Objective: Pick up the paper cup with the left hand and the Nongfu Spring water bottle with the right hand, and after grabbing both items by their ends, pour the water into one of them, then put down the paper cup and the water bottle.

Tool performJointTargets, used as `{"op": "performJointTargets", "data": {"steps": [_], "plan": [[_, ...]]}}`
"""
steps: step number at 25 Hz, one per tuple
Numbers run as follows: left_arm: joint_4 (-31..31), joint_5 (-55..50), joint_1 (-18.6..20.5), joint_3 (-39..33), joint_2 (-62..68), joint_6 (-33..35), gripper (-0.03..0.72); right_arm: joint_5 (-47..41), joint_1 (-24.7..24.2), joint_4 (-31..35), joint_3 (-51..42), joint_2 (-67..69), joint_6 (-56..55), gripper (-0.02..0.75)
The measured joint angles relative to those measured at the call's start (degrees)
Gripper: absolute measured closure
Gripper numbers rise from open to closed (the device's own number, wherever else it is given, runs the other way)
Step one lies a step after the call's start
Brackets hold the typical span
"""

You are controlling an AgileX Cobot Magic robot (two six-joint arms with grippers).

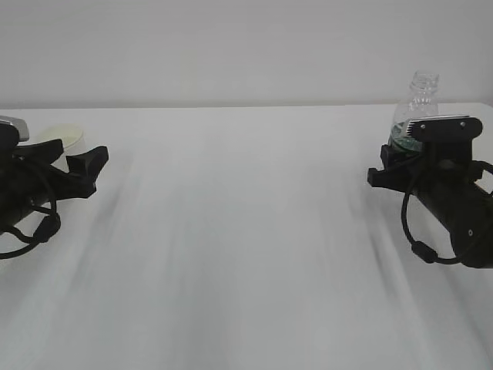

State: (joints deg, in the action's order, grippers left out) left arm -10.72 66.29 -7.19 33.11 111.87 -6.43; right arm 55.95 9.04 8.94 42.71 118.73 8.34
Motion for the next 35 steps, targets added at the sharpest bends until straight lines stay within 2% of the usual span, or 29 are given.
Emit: {"op": "performJointTargets", "data": {"steps": [26, 35], "plan": [[0.04, 0.0, 0.0, 0.0, 0.0, 0.13, 0.099, 1.6, 0.0, -10.31, 5.74, 5.4, -3.59, 0.335], [0.04, 0.0, 0.0, 0.0, 0.0, 0.27, 0.1, 1.6, 0.0, -11.2, 7.48, 9.64, -5.36, 0.335]]}}
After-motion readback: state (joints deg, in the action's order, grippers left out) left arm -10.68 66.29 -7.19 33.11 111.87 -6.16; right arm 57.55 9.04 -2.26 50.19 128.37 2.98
